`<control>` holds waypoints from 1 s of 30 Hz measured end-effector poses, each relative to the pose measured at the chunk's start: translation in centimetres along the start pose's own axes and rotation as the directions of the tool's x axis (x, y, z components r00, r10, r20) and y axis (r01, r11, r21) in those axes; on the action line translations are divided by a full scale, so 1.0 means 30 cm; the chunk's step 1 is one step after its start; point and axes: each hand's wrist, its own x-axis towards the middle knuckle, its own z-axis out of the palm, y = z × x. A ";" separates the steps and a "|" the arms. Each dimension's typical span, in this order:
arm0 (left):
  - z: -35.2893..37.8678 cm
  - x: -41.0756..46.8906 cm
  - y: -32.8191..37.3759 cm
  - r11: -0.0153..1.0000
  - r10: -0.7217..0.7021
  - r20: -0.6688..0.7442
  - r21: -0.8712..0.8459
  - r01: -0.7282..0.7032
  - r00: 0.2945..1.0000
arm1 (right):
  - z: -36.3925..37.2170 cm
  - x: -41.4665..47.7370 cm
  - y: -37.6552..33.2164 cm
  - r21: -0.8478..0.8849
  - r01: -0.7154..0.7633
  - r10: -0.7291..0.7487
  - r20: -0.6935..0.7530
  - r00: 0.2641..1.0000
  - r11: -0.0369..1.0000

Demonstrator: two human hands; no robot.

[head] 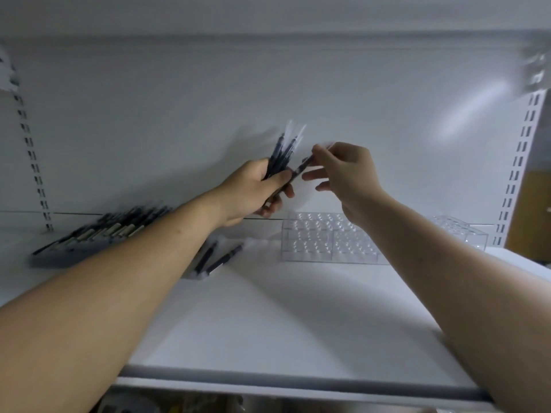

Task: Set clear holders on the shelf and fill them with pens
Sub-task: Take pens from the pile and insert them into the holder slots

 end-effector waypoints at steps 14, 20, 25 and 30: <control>-0.039 0.012 0.002 0.995 -0.069 -0.023 0.072 0.070 0.997 | -0.012 0.029 0.052 -0.390 0.206 -0.212 0.028 0.977 0.897; -0.031 0.030 0.042 0.997 -0.076 -0.066 -0.036 0.074 0.995 | 0.001 0.046 0.074 -0.491 0.193 -0.163 0.105 0.981 0.849; -0.019 0.027 0.035 0.991 -0.129 -0.026 -0.040 0.128 0.991 | 0.047 0.056 0.066 -0.615 0.188 -0.099 0.176 0.979 0.765; -0.033 0.013 0.020 0.987 -0.157 0.037 -0.035 0.158 0.987 | 0.060 0.048 0.057 -0.677 0.159 -0.019 0.210 0.978 0.719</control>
